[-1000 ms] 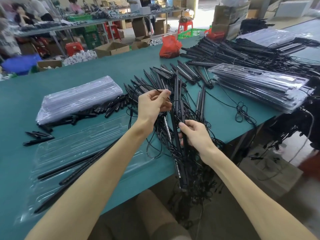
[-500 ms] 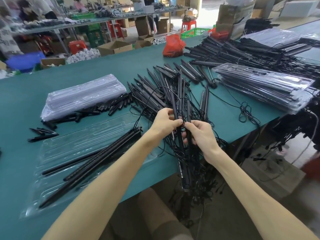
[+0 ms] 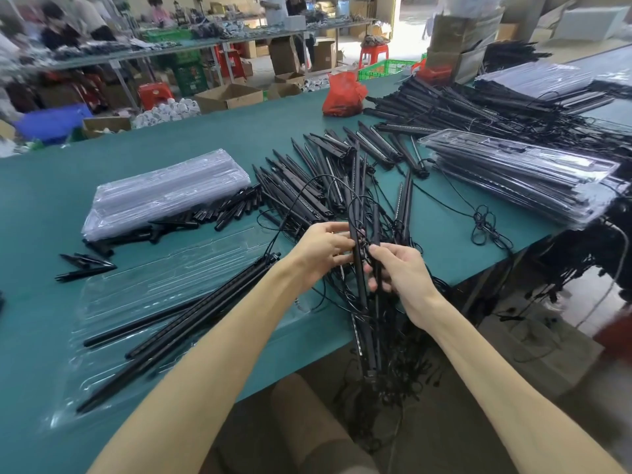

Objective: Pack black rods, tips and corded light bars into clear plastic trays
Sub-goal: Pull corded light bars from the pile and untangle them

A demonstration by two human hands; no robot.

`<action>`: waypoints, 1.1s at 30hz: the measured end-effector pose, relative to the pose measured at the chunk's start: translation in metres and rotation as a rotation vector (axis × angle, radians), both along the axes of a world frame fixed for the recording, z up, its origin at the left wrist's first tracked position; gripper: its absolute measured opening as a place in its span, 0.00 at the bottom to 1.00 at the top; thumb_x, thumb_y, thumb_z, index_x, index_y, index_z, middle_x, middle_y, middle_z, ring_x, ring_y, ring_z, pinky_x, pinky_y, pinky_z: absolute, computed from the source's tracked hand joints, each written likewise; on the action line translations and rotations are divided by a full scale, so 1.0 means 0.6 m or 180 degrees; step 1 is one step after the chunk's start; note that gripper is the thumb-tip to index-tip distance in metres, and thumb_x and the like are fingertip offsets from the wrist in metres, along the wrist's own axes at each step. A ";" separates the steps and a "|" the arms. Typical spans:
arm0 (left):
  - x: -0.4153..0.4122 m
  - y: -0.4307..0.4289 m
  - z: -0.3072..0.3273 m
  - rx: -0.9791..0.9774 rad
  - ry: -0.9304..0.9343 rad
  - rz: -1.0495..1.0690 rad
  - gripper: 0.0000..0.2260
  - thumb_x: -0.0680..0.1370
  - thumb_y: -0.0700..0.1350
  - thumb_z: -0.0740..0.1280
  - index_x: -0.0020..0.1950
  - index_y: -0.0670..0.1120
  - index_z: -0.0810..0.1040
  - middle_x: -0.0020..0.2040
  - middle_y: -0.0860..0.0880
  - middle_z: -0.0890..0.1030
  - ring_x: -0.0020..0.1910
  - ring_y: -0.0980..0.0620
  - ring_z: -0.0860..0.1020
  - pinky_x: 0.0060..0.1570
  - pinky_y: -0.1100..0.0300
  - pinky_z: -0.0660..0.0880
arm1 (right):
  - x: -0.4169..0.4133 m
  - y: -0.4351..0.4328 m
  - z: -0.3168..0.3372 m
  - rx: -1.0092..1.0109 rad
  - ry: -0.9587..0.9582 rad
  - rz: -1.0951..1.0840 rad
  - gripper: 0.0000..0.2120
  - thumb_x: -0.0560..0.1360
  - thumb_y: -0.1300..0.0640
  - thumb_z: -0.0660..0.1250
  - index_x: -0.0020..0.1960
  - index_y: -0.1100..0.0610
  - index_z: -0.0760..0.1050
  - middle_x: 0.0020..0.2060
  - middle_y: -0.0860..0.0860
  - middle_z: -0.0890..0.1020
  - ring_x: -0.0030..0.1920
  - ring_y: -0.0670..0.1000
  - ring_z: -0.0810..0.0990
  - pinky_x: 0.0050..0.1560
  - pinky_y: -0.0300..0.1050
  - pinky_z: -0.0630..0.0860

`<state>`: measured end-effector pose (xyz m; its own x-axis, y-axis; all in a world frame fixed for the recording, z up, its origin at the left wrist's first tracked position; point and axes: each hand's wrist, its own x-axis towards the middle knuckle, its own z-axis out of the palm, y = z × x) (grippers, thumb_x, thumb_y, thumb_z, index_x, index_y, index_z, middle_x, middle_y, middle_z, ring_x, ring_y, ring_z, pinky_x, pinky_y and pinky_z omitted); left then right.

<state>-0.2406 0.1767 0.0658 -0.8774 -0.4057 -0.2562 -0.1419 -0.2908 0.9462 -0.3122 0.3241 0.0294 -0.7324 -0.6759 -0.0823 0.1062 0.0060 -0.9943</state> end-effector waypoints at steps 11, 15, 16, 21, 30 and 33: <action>-0.002 -0.008 -0.004 -0.0307 0.0100 -0.0060 0.10 0.73 0.37 0.76 0.51 0.45 0.79 0.43 0.51 0.87 0.47 0.53 0.86 0.45 0.61 0.80 | 0.001 -0.001 -0.004 0.0015 0.0097 -0.0058 0.11 0.83 0.54 0.63 0.53 0.59 0.81 0.36 0.52 0.84 0.31 0.50 0.81 0.25 0.36 0.66; 0.003 0.001 0.008 -0.0547 0.0017 -0.0110 0.19 0.70 0.46 0.80 0.56 0.40 0.81 0.50 0.46 0.86 0.52 0.48 0.85 0.52 0.54 0.79 | 0.002 -0.007 -0.005 0.0096 0.0131 -0.0186 0.12 0.82 0.53 0.65 0.51 0.60 0.82 0.37 0.54 0.84 0.31 0.53 0.80 0.24 0.36 0.69; 0.004 0.003 0.010 -0.0698 -0.0018 -0.0135 0.19 0.69 0.45 0.80 0.56 0.40 0.81 0.50 0.46 0.86 0.52 0.47 0.85 0.53 0.52 0.80 | 0.004 -0.008 -0.005 0.0107 0.0137 -0.0233 0.12 0.82 0.53 0.65 0.51 0.61 0.82 0.37 0.54 0.83 0.31 0.52 0.80 0.25 0.36 0.71; 0.004 0.014 0.013 -0.1304 -0.0204 -0.0043 0.15 0.71 0.33 0.75 0.55 0.42 0.78 0.53 0.44 0.83 0.54 0.46 0.83 0.55 0.52 0.81 | 0.013 -0.009 -0.002 -0.0051 0.0118 -0.0360 0.11 0.81 0.55 0.66 0.51 0.63 0.81 0.34 0.51 0.83 0.32 0.47 0.81 0.28 0.36 0.76; 0.008 0.013 0.015 -0.1843 -0.0470 0.0198 0.15 0.74 0.27 0.67 0.59 0.36 0.75 0.52 0.39 0.82 0.53 0.41 0.83 0.55 0.43 0.81 | 0.014 -0.010 0.000 0.0035 0.0227 -0.0529 0.09 0.81 0.55 0.65 0.51 0.59 0.80 0.35 0.50 0.84 0.33 0.48 0.82 0.30 0.37 0.74; 0.016 -0.002 0.032 -0.1736 -0.0313 0.0437 0.13 0.77 0.25 0.63 0.61 0.35 0.73 0.54 0.39 0.81 0.49 0.44 0.85 0.54 0.46 0.82 | 0.009 -0.011 -0.006 0.0346 0.0627 -0.0666 0.10 0.81 0.51 0.64 0.49 0.55 0.80 0.37 0.49 0.84 0.36 0.46 0.81 0.37 0.41 0.72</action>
